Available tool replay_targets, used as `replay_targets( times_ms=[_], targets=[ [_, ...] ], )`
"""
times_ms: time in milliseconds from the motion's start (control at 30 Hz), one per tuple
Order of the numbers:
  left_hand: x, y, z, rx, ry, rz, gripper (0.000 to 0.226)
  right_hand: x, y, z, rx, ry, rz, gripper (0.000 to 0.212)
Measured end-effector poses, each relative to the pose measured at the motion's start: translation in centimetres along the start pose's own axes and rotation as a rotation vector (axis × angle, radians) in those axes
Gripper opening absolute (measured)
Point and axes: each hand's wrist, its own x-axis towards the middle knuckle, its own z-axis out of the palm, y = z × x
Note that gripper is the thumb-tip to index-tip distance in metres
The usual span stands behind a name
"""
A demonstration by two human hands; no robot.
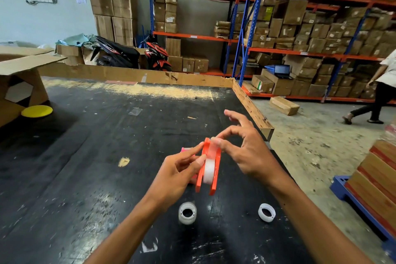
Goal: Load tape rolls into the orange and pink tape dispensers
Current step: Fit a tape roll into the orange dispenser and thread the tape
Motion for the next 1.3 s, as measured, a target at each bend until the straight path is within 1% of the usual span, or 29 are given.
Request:
replay_targets(
  times_ms=[100, 233, 367, 433, 533, 667, 700, 767, 867, 933, 1000, 1100, 1167, 1267, 1300],
  targets=[
    [-0.5, -0.1, 0.2, 0.027, -0.034, -0.005, 0.043, 0.7, 0.4, -0.3, 0.008, 0.033, 0.023, 0.012],
    [-0.9, -0.2, 0.1, 0.05, -0.031, -0.002, 0.043, 1.1, 0.9, -0.2, 0.016, 0.011, 0.074, 0.014],
    [-1.1, -0.1, 0.0, 0.04, -0.041, -0.008, 0.044, 1.2, 1.3, 0.1, 0.103, -0.005, 0.129, 0.015],
    [-1.2, -0.1, 0.0, 0.032, -0.039, -0.002, 0.044, 1.3, 1.4, 0.2, 0.171, -0.042, 0.193, 0.014],
    [-1.2, -0.3, 0.1, 0.039, -0.024, 0.013, 0.044, 1.6, 1.9, 0.4, 0.316, -0.149, 0.364, 0.014],
    [-1.1, -0.3, 0.3, 0.007, -0.021, 0.018, 0.045, 1.7, 2.5, 0.9, 0.576, -0.268, 0.506, 0.021],
    [-1.1, -0.2, 0.4, 0.003, -0.016, 0.015, 0.045, 1.5, 2.6, 1.0, 0.621, -0.263, 0.525, 0.024],
    [-0.8, -0.1, 0.3, -0.011, 0.013, -0.007, 0.043, 1.0, 2.8, 1.3, 0.649, -0.192, 0.519, 0.028],
    [-0.1, -0.3, 0.4, -0.051, 0.074, -0.056, 0.037, 0.0, 3.1, 1.5, 0.566, -0.006, 0.475, 0.024],
    [0.6, -0.7, 0.5, -0.075, 0.13, -0.095, 0.033, -0.8, 3.1, 1.4, 0.54, 0.056, 0.469, 0.021],
    [1.4, -1.2, 0.7, -0.072, 0.174, -0.119, 0.027, -1.6, 3.1, 1.6, 0.526, 0.039, 0.46, 0.021],
    [2.6, -2.1, 1.8, 0.001, 0.201, -0.121, 0.022, -2.4, 3.2, 2.1, 0.502, -0.018, 0.433, 0.028],
    [3.5, -2.7, 2.7, 0.074, 0.239, -0.112, 0.018, -2.3, 3.5, 2.1, 0.477, 0.002, 0.429, 0.03],
    [5.0, -3.6, 3.8, 0.115, 0.308, -0.097, 0.012, -2.0, 4.4, 2.0, 0.455, 0.053, 0.451, 0.026],
    [5.5, -3.9, 4.1, 0.126, 0.324, -0.102, 0.016, -1.8, 4.8, 2.1, 0.45, 0.066, 0.453, 0.026]
  ],
)
